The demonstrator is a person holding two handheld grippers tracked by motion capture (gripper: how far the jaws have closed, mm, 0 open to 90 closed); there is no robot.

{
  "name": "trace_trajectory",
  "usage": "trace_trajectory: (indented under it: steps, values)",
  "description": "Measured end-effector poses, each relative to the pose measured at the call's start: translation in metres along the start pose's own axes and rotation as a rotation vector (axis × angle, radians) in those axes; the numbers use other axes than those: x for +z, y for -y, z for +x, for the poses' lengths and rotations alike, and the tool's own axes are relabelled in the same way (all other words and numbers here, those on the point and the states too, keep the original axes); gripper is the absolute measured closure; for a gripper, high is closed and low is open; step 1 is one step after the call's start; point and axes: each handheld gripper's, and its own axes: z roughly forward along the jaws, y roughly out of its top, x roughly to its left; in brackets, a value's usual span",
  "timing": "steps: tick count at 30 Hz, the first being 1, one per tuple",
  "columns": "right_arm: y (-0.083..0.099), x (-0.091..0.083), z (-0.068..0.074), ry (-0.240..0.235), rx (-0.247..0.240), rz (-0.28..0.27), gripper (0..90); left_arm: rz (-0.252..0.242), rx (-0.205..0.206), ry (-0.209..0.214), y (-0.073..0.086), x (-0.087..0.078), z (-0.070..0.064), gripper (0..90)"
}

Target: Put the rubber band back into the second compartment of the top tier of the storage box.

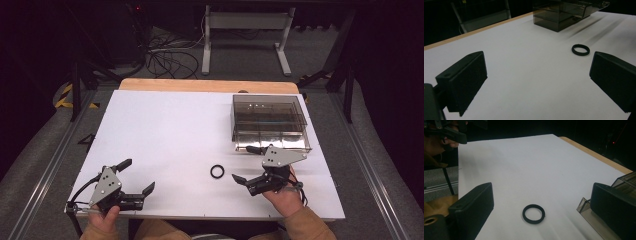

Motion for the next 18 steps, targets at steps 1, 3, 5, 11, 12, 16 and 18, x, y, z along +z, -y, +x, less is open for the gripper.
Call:
trace_trajectory:
  steps: [1,3,5,11,12,16,18]
  values:
    - [0.0000,0.0000,0.0000,0.000,0.000,0.000,5.8,0.000,0.000,0.000,-0.0001,-0.0001,0.0000,1.9]
    - [-0.0004,0.0026,-0.0005,-0.002,-0.001,0.003,5.8,0.000,0.000,0.000,-0.0001,-0.0002,0.0000,1.9]
    - [-0.0005,0.0031,-0.0007,-0.004,-0.001,0.003,5.8,0.000,0.000,0.000,0.0000,-0.0003,0.0002,1.9]
    - [-0.0025,0.0053,-0.0028,-0.053,0.044,0.011,8.6,0.001,-0.001,0.000,0.0000,0.0000,0.0001,1.9]
    - [-0.0025,0.0053,-0.0028,-0.053,0.044,0.011,8.6,0.001,0.000,-0.001,0.0000,-0.0001,0.0001,1.9]
    - [-0.0040,0.0075,-0.0011,-0.054,0.036,0.027,10.5,0.002,0.001,0.000,0.0001,0.0000,0.0005,1.9]
    - [-0.0049,0.0098,0.0000,-0.057,0.032,0.041,11.6,0.003,0.002,0.000,0.0001,0.0000,0.0004,1.9]
